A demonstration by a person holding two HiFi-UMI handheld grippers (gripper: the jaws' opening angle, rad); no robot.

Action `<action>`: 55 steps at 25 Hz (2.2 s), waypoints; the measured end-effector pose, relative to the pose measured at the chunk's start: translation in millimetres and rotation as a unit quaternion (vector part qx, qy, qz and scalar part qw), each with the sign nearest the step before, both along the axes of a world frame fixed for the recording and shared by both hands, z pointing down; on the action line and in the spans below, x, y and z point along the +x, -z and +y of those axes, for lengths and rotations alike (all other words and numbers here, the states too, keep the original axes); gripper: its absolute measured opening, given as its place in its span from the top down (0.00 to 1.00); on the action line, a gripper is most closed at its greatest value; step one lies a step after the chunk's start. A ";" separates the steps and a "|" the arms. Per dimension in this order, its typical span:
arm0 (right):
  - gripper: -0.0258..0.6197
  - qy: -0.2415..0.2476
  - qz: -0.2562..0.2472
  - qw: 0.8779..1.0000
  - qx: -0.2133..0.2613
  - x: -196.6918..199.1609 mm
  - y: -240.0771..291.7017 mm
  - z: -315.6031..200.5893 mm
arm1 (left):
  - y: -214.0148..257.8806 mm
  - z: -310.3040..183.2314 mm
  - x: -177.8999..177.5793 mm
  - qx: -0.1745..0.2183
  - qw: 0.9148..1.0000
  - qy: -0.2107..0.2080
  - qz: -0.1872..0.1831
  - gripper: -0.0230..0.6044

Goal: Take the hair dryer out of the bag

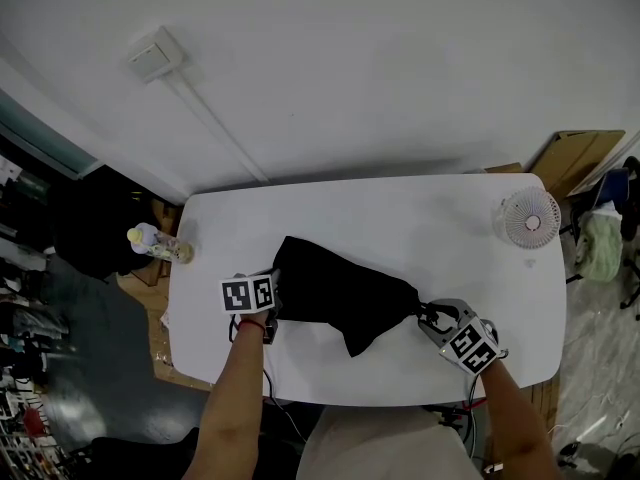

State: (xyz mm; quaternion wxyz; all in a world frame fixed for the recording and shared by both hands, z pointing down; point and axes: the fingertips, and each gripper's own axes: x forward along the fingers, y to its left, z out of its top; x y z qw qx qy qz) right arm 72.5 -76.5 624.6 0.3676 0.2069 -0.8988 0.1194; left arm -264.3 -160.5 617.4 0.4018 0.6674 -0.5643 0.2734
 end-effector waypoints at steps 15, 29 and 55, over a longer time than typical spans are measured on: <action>0.71 0.007 0.012 1.000 -0.004 57.9 1.0 20.0 | -2.6 1.5 -0.8 -0.007 1.000 0.008 -0.012 0.93; 0.58 -0.039 -0.021 0.998 -0.045 74.5 6.7 10.6 | -3.9 0.5 4.7 -0.010 1.000 0.004 -0.009 0.93; 0.58 0.107 0.119 0.986 -0.036 -31.5 -15.3 -16.2 | -5.0 2.0 6.2 -0.013 1.000 -0.004 -0.005 0.93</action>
